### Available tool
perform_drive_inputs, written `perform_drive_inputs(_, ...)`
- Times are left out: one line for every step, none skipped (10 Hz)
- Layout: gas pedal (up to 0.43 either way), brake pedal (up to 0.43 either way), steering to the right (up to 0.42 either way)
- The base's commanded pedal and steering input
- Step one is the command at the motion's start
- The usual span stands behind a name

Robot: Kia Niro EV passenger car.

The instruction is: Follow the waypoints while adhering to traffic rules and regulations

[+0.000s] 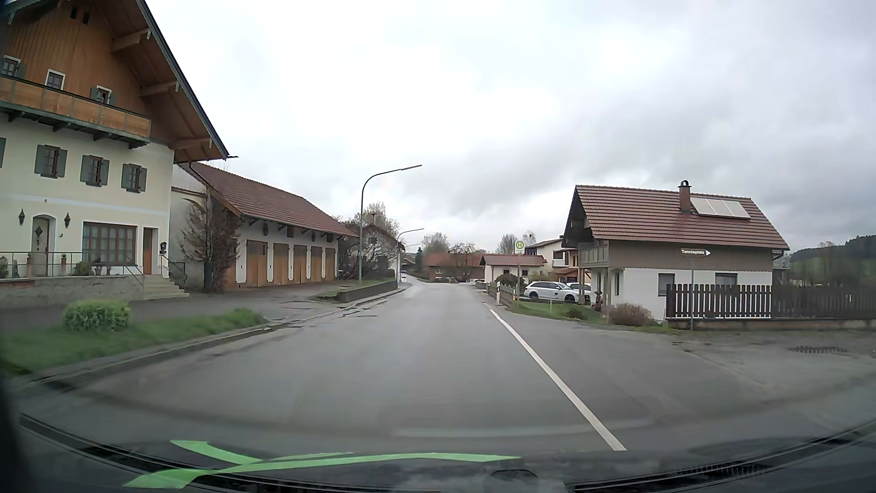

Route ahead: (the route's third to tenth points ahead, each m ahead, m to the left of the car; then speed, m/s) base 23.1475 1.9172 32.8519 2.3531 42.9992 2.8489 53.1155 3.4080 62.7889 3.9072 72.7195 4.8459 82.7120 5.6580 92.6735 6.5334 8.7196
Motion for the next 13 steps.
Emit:
perform_drive_inputs(0.157, 0.0, -0.02)
perform_drive_inputs(0.157, 0.0, -0.02)
perform_drive_inputs(0.157, 0.0, -0.02)
perform_drive_inputs(0.157, 0.0, -0.02)
perform_drive_inputs(0.157, 0.0, -0.02)
perform_drive_inputs(0.157, 0.0, -0.02)
perform_drive_inputs(0.15, 0.0, -0.014)
perform_drive_inputs(0.15, 0.0, -0.005)
perform_drive_inputs(0.15, 0.0, -0.001)
perform_drive_inputs(0.138, 0.0, -0.002)
perform_drive_inputs(0.138, 0.0, -0.003)
perform_drive_inputs(0.118, 0.0, -0.003)
perform_drive_inputs(0.118, 0.0, -0.003)
